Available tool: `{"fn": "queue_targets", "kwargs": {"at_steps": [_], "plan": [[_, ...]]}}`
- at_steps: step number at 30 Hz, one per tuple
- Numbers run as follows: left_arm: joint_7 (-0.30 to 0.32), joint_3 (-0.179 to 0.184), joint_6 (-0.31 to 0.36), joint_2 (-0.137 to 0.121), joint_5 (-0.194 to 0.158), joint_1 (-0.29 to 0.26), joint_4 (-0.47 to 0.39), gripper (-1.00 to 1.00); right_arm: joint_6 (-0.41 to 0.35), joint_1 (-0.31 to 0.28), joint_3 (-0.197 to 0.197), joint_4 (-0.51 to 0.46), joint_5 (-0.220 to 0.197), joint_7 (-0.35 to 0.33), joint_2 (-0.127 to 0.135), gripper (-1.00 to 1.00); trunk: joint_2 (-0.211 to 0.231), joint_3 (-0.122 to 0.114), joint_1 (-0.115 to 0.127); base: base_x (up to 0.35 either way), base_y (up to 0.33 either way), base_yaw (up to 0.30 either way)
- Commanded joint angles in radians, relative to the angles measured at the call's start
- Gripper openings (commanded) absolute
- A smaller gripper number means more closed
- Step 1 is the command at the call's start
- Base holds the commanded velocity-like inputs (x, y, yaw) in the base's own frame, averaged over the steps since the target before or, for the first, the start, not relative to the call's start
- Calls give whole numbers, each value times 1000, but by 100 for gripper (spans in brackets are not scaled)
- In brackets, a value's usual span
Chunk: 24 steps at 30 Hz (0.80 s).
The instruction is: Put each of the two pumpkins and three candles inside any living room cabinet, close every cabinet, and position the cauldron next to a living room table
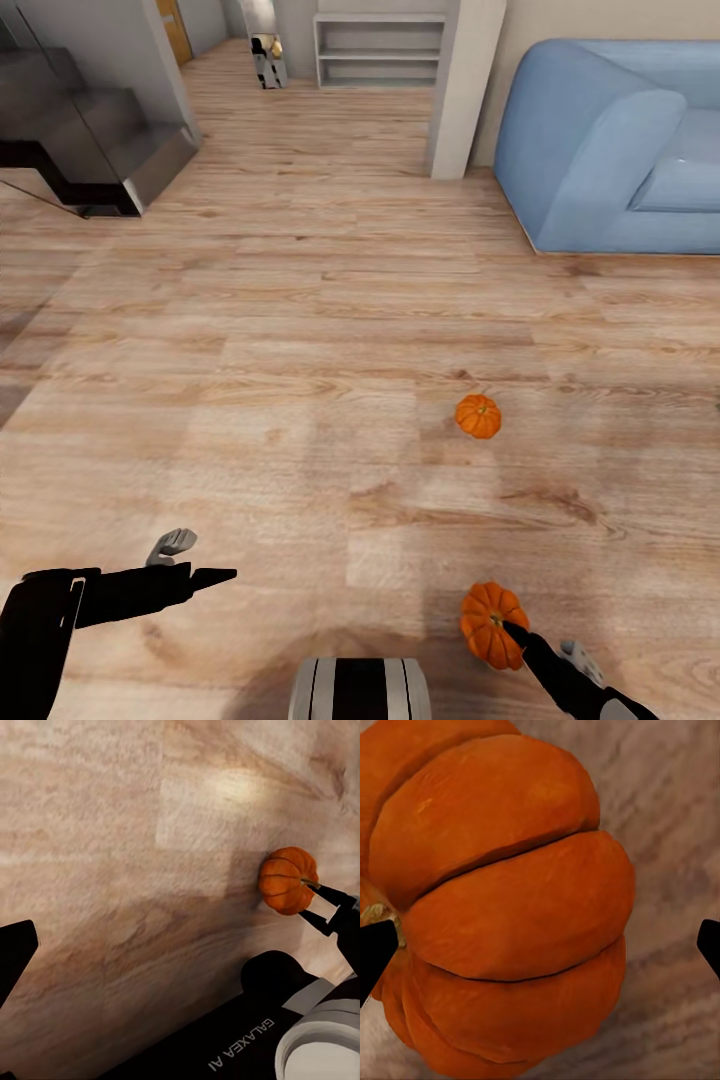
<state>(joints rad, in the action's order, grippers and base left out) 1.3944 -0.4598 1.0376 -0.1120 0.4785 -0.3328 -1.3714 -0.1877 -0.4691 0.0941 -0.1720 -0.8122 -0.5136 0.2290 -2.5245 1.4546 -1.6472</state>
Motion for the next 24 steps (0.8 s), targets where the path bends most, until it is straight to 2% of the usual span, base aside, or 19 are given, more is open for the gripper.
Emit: {"fn": "queue_targets", "kwargs": {"at_steps": [1,14,24], "plan": [[0,0,0,0,0,0,0,100,1,0,1,0,2,4,0,100,0,0,0,3,113,0],[0,1,-1,0,0,0,0,100,2,0,2,0,2,7,0,100,0,0,0,1,36,0],[0,1,-1,0,0,0,0,100,2,0,3,0,2,9,-2,100,0,0,0,63,46,0]]}}
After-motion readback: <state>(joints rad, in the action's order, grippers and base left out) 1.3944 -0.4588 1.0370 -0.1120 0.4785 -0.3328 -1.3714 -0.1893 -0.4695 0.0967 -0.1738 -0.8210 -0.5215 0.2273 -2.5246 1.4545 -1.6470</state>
